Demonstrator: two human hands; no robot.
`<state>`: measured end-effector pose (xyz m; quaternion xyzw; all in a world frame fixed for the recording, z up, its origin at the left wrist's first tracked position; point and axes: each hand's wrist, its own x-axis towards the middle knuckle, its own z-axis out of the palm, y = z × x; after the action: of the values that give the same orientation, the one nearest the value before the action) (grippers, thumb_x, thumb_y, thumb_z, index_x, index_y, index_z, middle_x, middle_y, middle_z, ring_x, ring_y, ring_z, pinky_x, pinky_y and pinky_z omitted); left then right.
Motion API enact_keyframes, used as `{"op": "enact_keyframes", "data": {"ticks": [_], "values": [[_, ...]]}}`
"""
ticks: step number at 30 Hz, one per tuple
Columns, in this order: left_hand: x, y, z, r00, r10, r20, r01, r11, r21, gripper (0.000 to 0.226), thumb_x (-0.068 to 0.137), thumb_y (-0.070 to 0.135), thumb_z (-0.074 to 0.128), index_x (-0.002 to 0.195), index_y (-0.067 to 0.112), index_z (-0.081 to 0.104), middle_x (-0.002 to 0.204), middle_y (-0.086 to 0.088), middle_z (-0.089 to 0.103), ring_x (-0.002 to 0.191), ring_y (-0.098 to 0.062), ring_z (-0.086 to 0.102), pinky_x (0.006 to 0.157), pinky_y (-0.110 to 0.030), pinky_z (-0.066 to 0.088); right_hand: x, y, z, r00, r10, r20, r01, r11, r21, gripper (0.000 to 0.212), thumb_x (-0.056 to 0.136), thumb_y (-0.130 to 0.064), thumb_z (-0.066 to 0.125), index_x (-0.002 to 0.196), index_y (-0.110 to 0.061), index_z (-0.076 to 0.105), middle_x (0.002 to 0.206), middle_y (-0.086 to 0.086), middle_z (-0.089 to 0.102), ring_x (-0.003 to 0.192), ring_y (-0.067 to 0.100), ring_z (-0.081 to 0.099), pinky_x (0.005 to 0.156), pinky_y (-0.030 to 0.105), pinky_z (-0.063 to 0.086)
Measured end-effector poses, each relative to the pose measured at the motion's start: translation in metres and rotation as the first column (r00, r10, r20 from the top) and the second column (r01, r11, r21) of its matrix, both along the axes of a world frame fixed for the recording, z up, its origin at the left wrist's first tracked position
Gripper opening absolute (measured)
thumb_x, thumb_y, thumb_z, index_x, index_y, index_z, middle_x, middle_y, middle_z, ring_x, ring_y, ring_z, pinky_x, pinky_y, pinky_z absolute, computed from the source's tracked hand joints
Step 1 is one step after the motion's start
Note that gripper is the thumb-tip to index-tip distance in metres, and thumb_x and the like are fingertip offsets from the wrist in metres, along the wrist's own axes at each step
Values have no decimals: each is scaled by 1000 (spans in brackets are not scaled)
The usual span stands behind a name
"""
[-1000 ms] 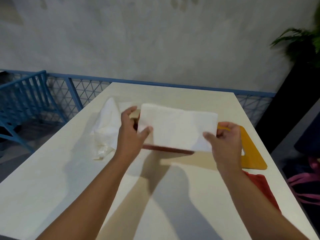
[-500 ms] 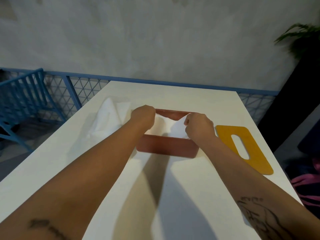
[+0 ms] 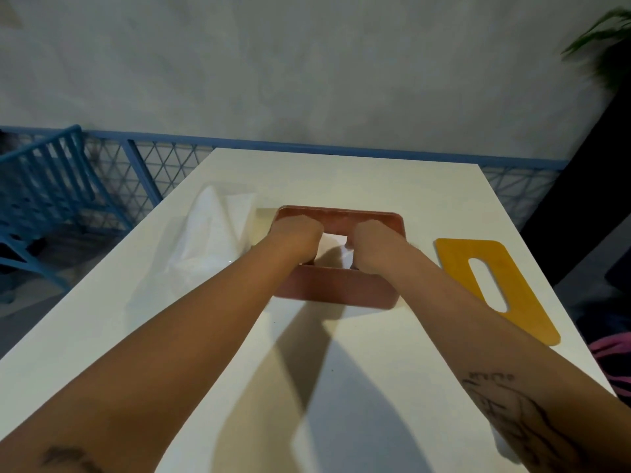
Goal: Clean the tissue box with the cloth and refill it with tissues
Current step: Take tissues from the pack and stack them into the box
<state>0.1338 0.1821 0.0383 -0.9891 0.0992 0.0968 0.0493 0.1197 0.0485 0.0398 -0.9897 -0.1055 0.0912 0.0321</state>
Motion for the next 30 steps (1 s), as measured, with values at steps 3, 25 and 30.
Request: {"op": "enact_keyframes", "data": {"ticks": [3, 25, 30], "values": [[3, -1, -2, 994, 20, -106, -22, 1000, -17, 27, 85, 7, 60, 111, 6, 59, 113, -12, 62, 103, -28, 60, 81, -33, 48, 2, -6, 1, 995, 35, -93, -37, 999, -22, 35, 89, -5, 54, 123, -6, 60, 123, 11, 61, 109, 25, 59, 91, 29, 49], [-103, 125, 1, 872, 240, 426, 129, 728, -674, 21, 87, 16, 61, 107, 16, 62, 109, 2, 58, 89, -10, 57, 74, -15, 38, -70, 84, -5, 855, -58, 516, -109, 952, 288, 16, 82, -25, 64, 96, -20, 70, 106, 5, 62, 103, 27, 52, 85, 37, 39], [-117, 198, -36, 832, 430, 352, -12, 648, -762, 27, 85, 8, 60, 110, 17, 60, 110, 4, 56, 88, -8, 52, 68, -7, 33, -93, 133, -40, 813, -90, 576, -147, 924, 353, 2, 69, -20, 70, 67, -19, 70, 75, 2, 63, 73, 26, 59, 65, 33, 39]]}}
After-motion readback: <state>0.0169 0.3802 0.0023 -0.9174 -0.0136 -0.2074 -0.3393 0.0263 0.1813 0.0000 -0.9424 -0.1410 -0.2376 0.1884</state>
